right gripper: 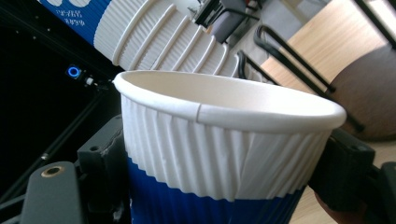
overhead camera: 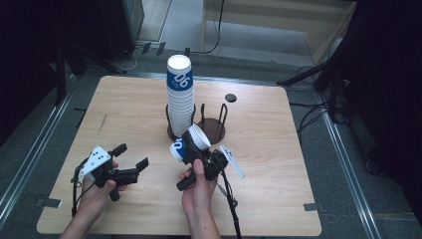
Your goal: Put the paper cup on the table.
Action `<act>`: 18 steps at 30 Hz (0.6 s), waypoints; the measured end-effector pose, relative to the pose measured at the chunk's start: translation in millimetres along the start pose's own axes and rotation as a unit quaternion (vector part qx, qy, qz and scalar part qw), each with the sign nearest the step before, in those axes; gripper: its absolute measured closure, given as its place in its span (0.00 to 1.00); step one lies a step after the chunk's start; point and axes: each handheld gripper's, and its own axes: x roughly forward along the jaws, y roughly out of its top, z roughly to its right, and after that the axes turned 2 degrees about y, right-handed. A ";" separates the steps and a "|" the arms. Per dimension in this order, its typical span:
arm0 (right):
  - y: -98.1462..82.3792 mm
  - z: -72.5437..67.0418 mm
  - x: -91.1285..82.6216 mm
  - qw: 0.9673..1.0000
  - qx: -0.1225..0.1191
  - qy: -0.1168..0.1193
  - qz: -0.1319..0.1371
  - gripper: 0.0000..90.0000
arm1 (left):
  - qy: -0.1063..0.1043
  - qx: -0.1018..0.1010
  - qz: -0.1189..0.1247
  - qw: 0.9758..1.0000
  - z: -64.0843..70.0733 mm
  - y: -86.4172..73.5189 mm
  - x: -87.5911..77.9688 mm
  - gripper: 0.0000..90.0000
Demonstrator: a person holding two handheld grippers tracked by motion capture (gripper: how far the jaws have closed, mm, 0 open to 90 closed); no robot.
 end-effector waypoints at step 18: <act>21.8 19.2 -5.1 0.993 -0.112 -0.030 0.027 0.21 | 0.098 -0.025 -0.028 0.994 -57.3 -8.2 -15.3 0.02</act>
